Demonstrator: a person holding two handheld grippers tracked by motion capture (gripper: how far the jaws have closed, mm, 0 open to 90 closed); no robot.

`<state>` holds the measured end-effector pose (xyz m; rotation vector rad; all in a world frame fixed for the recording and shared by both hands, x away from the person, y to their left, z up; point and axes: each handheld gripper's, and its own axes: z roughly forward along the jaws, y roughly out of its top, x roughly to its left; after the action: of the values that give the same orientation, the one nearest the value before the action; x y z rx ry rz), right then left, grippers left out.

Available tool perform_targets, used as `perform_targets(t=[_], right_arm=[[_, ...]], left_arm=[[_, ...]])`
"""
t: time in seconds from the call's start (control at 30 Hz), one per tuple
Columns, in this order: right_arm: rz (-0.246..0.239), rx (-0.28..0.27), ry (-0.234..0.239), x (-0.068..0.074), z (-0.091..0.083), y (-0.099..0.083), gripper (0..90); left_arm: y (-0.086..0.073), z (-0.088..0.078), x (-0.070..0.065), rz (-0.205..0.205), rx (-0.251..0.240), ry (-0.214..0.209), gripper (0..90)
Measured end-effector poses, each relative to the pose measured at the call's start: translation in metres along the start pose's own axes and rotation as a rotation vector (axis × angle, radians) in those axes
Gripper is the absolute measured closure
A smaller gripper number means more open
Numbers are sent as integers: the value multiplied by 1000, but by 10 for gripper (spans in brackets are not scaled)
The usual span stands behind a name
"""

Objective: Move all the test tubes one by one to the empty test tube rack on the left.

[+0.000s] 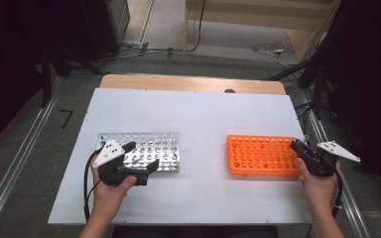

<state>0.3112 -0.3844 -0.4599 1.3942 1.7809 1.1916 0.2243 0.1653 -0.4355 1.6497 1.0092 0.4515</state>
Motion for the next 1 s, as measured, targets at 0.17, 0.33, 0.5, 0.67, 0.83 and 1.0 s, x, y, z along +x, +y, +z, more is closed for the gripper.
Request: perform_targets(t=[0.17,0.33,0.5,0.67,0.83,1.0], right_arm=[[-23,-38,11,8,-15,10,734],[-36,-43,57,20,-24,18,734],[-66,-35,128,38,-30,23,734],[-98,-27,188,56,-33,26,734],[-112,-22,251,71,-34,26,733],[-146,-17,302,90,-36,25,733]], left_arm=[[1,1,-3,14,1,-6,0],[2,2,-7,25,1,-19,0],[4,2,-10,30,-4,-24,0],[5,2,-12,30,-7,-36,0],[6,4,-17,35,-9,-52,0],[7,5,-23,44,-6,-75,0]])
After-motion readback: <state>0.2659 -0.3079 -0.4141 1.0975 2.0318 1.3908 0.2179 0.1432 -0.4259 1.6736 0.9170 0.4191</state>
